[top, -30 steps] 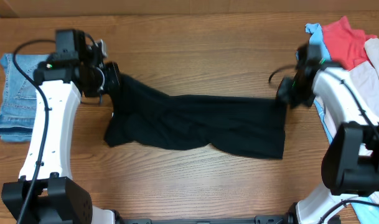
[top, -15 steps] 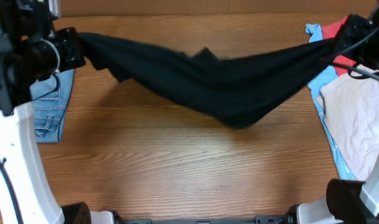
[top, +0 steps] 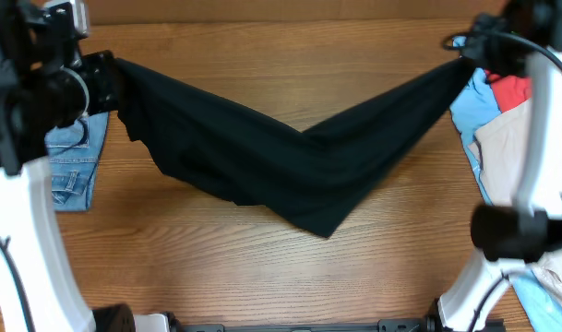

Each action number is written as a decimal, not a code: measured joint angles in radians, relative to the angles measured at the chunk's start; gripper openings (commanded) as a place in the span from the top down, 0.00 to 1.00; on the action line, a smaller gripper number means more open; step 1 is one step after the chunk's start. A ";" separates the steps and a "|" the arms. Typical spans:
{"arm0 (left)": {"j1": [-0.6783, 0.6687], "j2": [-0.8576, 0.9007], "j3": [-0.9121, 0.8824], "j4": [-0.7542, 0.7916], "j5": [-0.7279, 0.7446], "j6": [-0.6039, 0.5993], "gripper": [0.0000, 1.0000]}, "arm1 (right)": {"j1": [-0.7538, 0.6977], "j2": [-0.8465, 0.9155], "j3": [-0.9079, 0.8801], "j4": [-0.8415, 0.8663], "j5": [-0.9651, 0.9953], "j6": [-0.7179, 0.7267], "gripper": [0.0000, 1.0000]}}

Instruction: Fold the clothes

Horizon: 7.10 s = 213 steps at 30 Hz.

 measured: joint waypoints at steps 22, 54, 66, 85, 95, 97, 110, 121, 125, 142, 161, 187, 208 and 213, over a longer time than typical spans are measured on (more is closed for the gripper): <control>0.000 0.301 -0.095 0.052 -0.059 0.046 0.96 | 0.329 -0.042 -0.481 -0.063 -0.162 -0.066 0.66; 0.000 0.301 -0.095 0.037 -0.067 0.049 0.96 | 0.812 -0.253 -1.295 0.660 -0.228 0.159 0.80; 0.000 0.301 -0.095 0.037 -0.067 0.049 0.96 | 0.811 -0.253 -1.294 0.673 -0.302 0.082 0.96; 0.000 0.301 -0.095 0.036 -0.068 0.052 0.96 | 0.443 -0.287 -1.041 0.457 -0.250 -0.009 0.66; 0.000 0.301 -0.095 0.036 -0.068 0.052 0.96 | 0.507 -0.158 -1.046 0.650 -0.266 -0.098 0.67; 0.000 0.301 -0.095 0.036 -0.068 0.052 0.96 | 0.507 -0.107 -1.046 0.662 -0.268 -0.104 0.67; 0.000 0.301 -0.095 0.036 -0.068 0.052 0.96 | 0.507 -0.057 -1.015 0.623 -0.319 -0.119 0.66; 0.000 0.301 -0.095 0.032 -0.068 0.053 0.96 | 0.507 -0.057 -0.981 0.629 -0.361 -0.131 0.64; 0.000 0.301 -0.095 0.030 -0.068 0.052 0.96 | 0.507 -0.057 -0.981 0.659 -0.355 -0.132 0.64; 0.000 0.301 -0.095 0.030 -0.068 0.053 0.96 | 0.507 -0.005 -0.981 0.685 -0.331 -0.130 0.90; 0.000 0.285 -0.097 0.002 -0.068 0.054 0.96 | 0.324 -0.250 -0.465 0.194 -0.193 -0.122 0.96; 0.130 -0.182 -0.092 0.214 -0.015 0.026 0.96 | 0.186 -0.483 -0.066 0.118 0.068 -0.135 0.96; 0.081 0.274 0.318 0.426 0.230 -0.106 0.96 | 0.011 -0.106 0.166 0.311 -0.098 -0.063 0.96; 0.066 0.285 0.264 0.005 0.224 0.042 0.96 | -0.007 -0.103 0.098 0.075 -0.033 -0.063 0.96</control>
